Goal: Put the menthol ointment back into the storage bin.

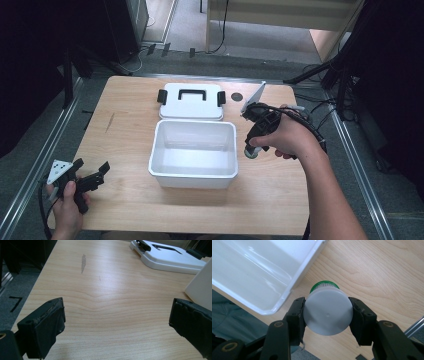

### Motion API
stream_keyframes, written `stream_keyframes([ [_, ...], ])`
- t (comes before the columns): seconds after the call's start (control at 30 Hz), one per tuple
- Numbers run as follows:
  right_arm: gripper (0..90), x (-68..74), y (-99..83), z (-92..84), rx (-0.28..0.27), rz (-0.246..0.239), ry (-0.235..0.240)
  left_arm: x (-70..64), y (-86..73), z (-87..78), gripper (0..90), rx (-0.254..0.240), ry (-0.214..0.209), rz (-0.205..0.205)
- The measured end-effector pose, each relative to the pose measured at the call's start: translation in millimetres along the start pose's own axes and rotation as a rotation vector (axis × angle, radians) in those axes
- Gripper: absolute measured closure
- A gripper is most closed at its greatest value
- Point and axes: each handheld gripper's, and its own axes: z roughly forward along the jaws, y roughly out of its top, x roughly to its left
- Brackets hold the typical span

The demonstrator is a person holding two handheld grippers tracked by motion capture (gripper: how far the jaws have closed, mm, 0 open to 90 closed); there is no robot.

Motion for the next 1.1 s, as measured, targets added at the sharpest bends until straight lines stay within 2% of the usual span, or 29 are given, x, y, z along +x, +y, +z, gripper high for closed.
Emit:
stream_keyframes([
  [0.4, 51.7, 18.3, 19.8, -16.3, -0.008, -0.042, -0.005, -1.6, 0.0, 0.3, 1.1, 0.002, 0.003, 0.013],
  [0.67, 51.8, 35.9, 31.5, -25.3, -0.012, -0.071, -0.005, -1.1, 0.1, 0.4, 1.1, 0.003, -0.001, 0.008],
  [1.1, 51.8, 59.4, 44.5, -22.1, -0.005, -0.122, -0.006, -1.3, 0.2, 0.6, 1.0, 0.003, -0.002, 0.011],
])
